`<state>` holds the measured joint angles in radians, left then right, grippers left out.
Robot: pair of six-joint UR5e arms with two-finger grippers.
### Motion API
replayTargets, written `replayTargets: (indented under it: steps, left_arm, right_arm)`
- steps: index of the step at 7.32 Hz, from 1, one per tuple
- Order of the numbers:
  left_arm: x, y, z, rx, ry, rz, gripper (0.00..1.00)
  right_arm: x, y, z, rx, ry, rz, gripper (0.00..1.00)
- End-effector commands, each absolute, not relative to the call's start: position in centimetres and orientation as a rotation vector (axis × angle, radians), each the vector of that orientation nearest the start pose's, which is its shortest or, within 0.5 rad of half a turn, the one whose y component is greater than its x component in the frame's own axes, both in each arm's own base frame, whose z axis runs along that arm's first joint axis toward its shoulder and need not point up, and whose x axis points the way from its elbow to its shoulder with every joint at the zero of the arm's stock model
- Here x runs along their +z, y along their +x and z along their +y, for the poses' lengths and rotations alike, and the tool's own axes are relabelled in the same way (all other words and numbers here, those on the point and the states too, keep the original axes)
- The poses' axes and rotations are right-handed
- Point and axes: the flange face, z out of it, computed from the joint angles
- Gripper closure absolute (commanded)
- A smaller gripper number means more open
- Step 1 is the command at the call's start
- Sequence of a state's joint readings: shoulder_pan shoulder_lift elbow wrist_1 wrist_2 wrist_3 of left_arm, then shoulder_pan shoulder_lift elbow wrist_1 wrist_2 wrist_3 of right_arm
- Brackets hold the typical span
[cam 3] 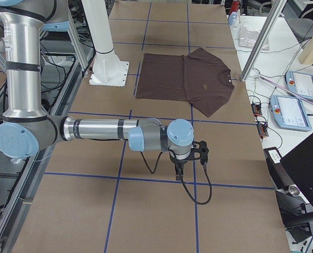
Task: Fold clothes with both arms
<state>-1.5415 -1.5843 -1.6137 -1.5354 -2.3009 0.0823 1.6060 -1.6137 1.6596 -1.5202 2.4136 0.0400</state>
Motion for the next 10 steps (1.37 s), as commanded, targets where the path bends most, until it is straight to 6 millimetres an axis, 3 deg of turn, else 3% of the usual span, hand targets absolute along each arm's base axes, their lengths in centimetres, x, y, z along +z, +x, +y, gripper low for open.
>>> replayTargets:
  steps: [1,3,4,6,7,8,9,10]
  left_arm:
    - [63.7,-5.2,-50.1,0.115,0.042,0.73,0.0]
    - [62.3,-5.2,-50.6,0.129,0.097,0.73,0.0]
    - [60.0,-5.1,-52.0,0.16,0.167,0.732,0.0]
    - [54.6,-4.5,-54.1,0.244,0.364,0.723,0.0]
    - [54.0,-4.5,-54.1,0.28,0.459,0.718,0.0]
    - [52.8,-4.2,-55.2,0.245,0.495,0.728,0.0]
    - [51.2,-3.7,-57.2,0.243,0.546,0.739,0.0]
    - [50.5,-3.6,-58.2,0.22,0.548,0.749,0.0]
  right_arm:
    - [62.9,7.5,-47.5,0.031,0.083,-0.839,0.0]
    - [62.7,7.4,-47.8,0.03,0.083,-0.84,0.0]
    - [59.9,6.6,-50.4,-0.012,0.133,-0.842,0.0]
    - [56.7,1.4,-53.8,-0.149,0.194,-0.855,0.0]
    - [55.3,-0.7,-55.4,-0.208,0.257,-0.867,0.0]
    - [53.7,-2.6,-57.5,-0.137,0.219,-0.896,0.0]
    - [51.7,-7.3,-58.8,-0.157,0.197,-0.914,0.0]
    - [48.9,-11.9,-61.9,-0.134,0.173,-0.935,0.0]
